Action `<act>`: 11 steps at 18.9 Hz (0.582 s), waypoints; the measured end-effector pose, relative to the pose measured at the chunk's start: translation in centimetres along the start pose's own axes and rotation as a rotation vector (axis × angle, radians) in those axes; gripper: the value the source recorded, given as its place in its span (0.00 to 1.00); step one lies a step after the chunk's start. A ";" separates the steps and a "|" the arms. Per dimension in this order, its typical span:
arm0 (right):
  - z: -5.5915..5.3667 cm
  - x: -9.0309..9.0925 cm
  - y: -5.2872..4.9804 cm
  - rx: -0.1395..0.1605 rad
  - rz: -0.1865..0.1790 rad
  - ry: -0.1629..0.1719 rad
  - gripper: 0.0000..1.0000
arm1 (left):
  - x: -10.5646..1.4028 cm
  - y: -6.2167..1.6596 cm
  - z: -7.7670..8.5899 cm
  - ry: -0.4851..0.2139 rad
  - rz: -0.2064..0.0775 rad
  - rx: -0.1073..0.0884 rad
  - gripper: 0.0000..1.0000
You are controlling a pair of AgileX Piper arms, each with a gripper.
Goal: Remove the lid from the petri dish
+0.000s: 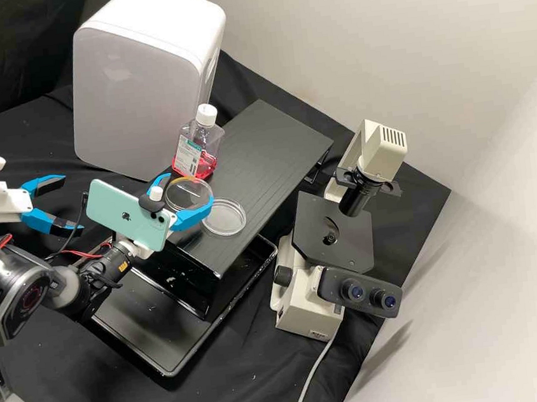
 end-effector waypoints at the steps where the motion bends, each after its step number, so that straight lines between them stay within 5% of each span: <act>1: 0.0 0.0 0.0 0.000 0.000 0.000 0.00 | 0.0 -0.02 0.1 -0.007 -0.002 0.003 1.00; 7: 0.2 0.1 -0.2 -0.001 -0.008 -0.007 0.00 | 0.0 -0.03 0.1 -0.011 -0.004 0.005 1.00; 8: 0.2 0.1 -0.2 -0.001 -0.009 -0.008 1.00 | 0.0 -0.03 0.1 -0.011 -0.004 0.005 1.00; 11: 0.2 0.1 -0.3 -0.001 -0.010 -0.008 1.00 | 0.0 -0.03 0.1 -0.011 -0.004 0.005 1.00</act>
